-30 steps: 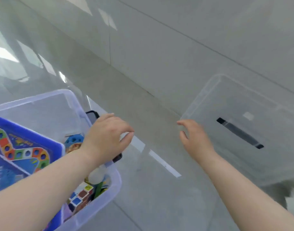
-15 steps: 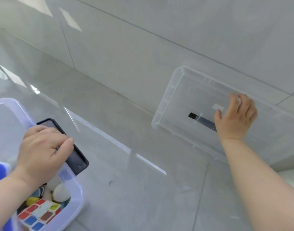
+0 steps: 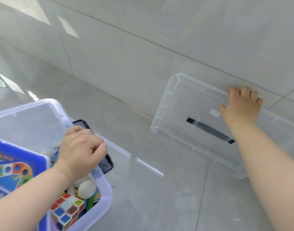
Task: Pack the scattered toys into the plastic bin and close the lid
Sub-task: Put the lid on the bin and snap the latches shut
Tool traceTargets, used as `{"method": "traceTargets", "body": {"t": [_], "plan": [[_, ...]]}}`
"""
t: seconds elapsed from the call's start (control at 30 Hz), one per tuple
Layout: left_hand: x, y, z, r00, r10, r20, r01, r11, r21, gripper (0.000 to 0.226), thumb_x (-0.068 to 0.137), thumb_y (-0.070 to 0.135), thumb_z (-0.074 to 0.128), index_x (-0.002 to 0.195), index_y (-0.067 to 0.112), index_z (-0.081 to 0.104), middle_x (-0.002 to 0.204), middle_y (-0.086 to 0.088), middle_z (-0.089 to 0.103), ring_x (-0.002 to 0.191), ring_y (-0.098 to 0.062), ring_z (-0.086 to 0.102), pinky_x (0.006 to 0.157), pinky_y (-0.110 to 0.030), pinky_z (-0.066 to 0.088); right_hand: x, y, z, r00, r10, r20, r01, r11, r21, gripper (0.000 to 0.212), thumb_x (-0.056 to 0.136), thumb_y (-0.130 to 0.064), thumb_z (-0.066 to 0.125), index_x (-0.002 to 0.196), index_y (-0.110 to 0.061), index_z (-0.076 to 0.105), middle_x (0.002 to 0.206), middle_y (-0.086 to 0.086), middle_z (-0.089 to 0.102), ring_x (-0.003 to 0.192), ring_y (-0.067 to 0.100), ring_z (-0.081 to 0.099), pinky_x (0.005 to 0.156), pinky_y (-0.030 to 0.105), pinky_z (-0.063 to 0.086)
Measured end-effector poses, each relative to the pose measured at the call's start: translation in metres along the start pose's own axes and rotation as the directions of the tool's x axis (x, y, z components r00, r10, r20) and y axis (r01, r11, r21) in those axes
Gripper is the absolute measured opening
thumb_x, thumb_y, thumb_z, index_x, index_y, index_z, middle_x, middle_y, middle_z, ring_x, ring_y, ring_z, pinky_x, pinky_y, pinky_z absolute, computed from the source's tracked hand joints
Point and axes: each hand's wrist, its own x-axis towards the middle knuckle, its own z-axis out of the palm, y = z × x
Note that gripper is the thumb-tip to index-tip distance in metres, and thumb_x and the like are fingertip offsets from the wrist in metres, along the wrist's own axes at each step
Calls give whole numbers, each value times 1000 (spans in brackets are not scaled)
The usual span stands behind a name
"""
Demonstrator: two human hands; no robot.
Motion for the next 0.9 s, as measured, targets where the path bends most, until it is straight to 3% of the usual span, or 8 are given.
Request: {"method": "traceTargets", "body": {"t": [0.1, 0.2, 0.33, 0.4, 0.5, 0.63, 0.77, 0.9], "plan": [[6, 6, 0, 996, 80, 40, -79, 997, -25, 33, 72, 24, 36, 39, 22, 29, 33, -3, 44, 41, -19, 46, 63, -27, 24, 5, -5, -21, 980, -25, 198, 35, 998, -45, 40, 83, -16, 61, 118, 0, 50, 126, 25, 42, 119, 36, 35, 93, 39, 33], [7, 4, -1, 984, 69, 167, -54, 994, -94, 38, 74, 26, 33, 42, 16, 50, 42, 0, 56, 49, -16, 58, 66, -26, 25, -16, -12, -38, 931, -64, 359, 60, 998, 20, 17, 85, -17, 57, 95, -7, 46, 116, 23, 52, 93, 30, 45, 75, 34, 36], [3, 8, -15, 991, 10, 134, 32, 950, -310, 46, 86, 33, 28, 90, 20, 71, 88, 12, 69, 88, -10, 59, 79, -18, 24, -63, -20, -48, 954, -139, 266, 145, 989, -3, 16, 91, -24, 49, 92, -9, 42, 104, 23, 63, 81, 33, 51, 66, 31, 31], [5, 10, -29, 939, -232, 253, 340, 736, -586, 33, 97, 23, 32, 107, 18, 63, 98, 16, 59, 95, -5, 51, 88, -15, 30, -83, -30, -58, 982, -129, 137, 122, 991, 52, 22, 93, -21, 48, 106, -3, 50, 103, 27, 63, 91, 42, 58, 67, 35, 33], [19, 0, -57, 767, -512, 388, 534, 173, -827, 24, 99, 20, 29, 109, 17, 51, 103, 0, 59, 81, -8, 58, 81, -27, 49, -106, -53, -77, 976, -159, -147, 190, 955, 228, 18, 86, -8, 60, 99, 4, 58, 82, 33, 65, 74, 47, 63, 61, 38, 42], [29, -28, -100, 622, -421, 660, 618, -253, -744, 61, 92, 55, 31, 132, 10, 40, 119, -11, 58, 84, -20, 67, 54, -29, 59, -143, -89, -89, 769, -413, -489, 523, 846, 108, 23, 51, 2, 63, 71, -9, 59, 48, 8, 59, 36, 27, 55, 35, 20, 35], [9, -44, -142, 555, -352, 753, 696, -298, -653, 45, 92, 42, 42, 76, 11, 70, 59, -7, 72, 43, -17, 66, 33, -21, 48, -178, -133, -90, 599, -548, -583, 741, 655, 147, 27, 80, 5, 29, 81, -15, 46, 75, -2, 75, 54, 17, 66, 53, 26, 30], [-30, -74, -166, 582, -522, 623, 624, -205, -754, 20, 89, 1, 42, 103, 10, 53, 55, -3, 70, 42, -15, 65, 37, -23, 51, -203, -160, -84, 475, -785, -398, 880, 412, 236, 34, 71, -28, 53, 102, -16, 46, 118, 6, 64, 90, 18, 65, 73, 23, 41]]}}
